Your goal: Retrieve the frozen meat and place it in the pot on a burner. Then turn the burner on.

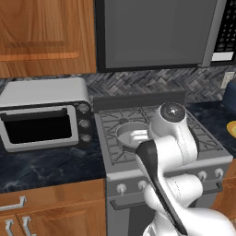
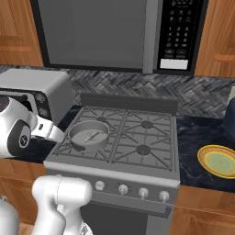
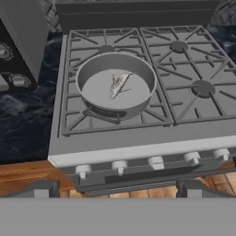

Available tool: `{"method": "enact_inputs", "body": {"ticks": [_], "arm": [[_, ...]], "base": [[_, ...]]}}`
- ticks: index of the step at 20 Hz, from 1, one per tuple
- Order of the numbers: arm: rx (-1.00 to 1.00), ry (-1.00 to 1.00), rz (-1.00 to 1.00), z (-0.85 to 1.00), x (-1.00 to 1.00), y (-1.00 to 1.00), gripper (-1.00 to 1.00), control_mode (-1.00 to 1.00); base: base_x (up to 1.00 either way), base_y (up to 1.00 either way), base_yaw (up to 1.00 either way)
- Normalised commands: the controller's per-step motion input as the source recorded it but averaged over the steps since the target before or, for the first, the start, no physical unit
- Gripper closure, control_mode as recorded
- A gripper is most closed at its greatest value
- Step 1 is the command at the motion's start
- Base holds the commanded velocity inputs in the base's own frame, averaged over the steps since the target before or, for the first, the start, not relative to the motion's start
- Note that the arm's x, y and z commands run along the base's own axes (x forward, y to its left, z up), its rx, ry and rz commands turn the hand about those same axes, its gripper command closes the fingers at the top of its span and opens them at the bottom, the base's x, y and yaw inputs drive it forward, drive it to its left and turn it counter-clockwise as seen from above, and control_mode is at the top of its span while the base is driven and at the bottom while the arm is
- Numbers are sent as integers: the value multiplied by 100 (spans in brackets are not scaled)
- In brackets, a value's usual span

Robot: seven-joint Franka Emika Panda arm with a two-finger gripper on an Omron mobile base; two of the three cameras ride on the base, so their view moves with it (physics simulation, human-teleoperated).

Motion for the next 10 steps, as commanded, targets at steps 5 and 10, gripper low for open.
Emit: {"method": "enact_inputs", "body": {"ticks": [5, 10], "arm": [[0, 0, 0, 0, 0, -26, -100, -100], [0, 0, 0, 0, 0, 0, -100, -100]], "base": [[0, 0, 0], [0, 0, 0]]}}
